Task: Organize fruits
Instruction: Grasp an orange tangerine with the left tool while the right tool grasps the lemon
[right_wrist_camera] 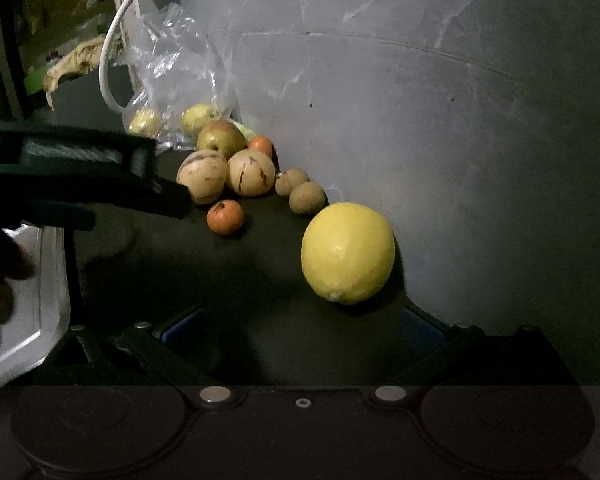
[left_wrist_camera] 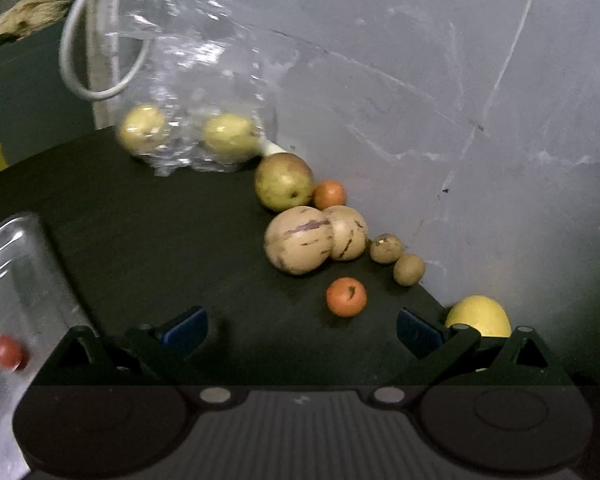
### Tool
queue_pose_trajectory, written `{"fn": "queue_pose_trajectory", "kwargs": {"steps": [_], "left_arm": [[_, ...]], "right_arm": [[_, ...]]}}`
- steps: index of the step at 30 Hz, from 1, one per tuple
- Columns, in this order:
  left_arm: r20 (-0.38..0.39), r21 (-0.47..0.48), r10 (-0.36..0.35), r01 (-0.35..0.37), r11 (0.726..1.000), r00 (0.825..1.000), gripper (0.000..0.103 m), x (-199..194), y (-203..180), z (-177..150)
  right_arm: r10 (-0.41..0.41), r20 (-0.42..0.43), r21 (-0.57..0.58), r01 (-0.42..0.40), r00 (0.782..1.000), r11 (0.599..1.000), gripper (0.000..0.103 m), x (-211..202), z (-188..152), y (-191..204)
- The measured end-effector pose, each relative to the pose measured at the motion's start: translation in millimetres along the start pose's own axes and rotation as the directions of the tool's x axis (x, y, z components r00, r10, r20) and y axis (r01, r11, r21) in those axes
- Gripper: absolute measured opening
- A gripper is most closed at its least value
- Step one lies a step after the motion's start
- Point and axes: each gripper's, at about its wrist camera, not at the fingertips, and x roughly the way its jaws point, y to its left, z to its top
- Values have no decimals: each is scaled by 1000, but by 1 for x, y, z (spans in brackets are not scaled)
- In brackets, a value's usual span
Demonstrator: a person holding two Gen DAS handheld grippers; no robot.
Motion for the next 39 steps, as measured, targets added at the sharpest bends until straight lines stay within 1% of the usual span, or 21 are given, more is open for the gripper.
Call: {"fn": "queue_pose_trajectory", "kwargs": {"steps": [3,10,12,15,20,21,23,28,30,31,32,34,35,37,39], "left_arm": [[-20,33,-1,1,999,1000,102,14,-5,4],[-46,54,-16,18,998,999,101,34,-10,10],[-52,57,-16,19,998,999,97,37,-11,11],[-57,51,-16,19,999,998,89,40,-12,14],[-70,46,-21,24,999,997,75,44,-14,16],[-73,47,-24,28,998,997,74,45,-15,16],[-68,56,-28,31,998,997,67,45,-17,17],[-67,63,-47,51,997,997,56,45,-20,17],[-68,61,-55,59,996,996,50,45,-20,18],[-68,58,-57,61,996,996,46,45,-20,18],[-68,56,-59,62,996,996,40,45,-19,18],[-64,49,-55,58,997,996,35,45,-19,18],[-60,43,-54,56,997,997,32,45,-18,18],[-56,28,-60,61,998,997,32,45,-16,17],[-51,17,-66,67,998,997,31,44,-15,17]], "right_arm": [[0,8,21,0,1000,1000,101,6,5,-3],[20,16,44,-21,1000,999,91,14,8,-7],[17,17,50,-18,1000,999,90,17,9,-7],[9,17,64,-10,1000,998,87,20,11,-9],[-27,23,75,25,999,997,82,23,13,-7],[-30,21,84,28,999,996,81,24,13,-7],[-36,18,99,34,999,994,79,27,14,-7],[-43,24,120,40,999,992,77,29,15,-7],[-51,29,122,47,998,991,73,30,15,-7],[-54,31,127,50,998,991,71,30,15,-7],[-59,34,133,54,998,990,68,30,15,-8],[-75,38,146,68,997,987,64,30,16,-9],[-80,40,151,73,996,986,63,31,16,-9],[-86,46,157,77,995,985,60,32,16,-8],[-91,49,162,82,995,983,59,32,16,-8]]}}
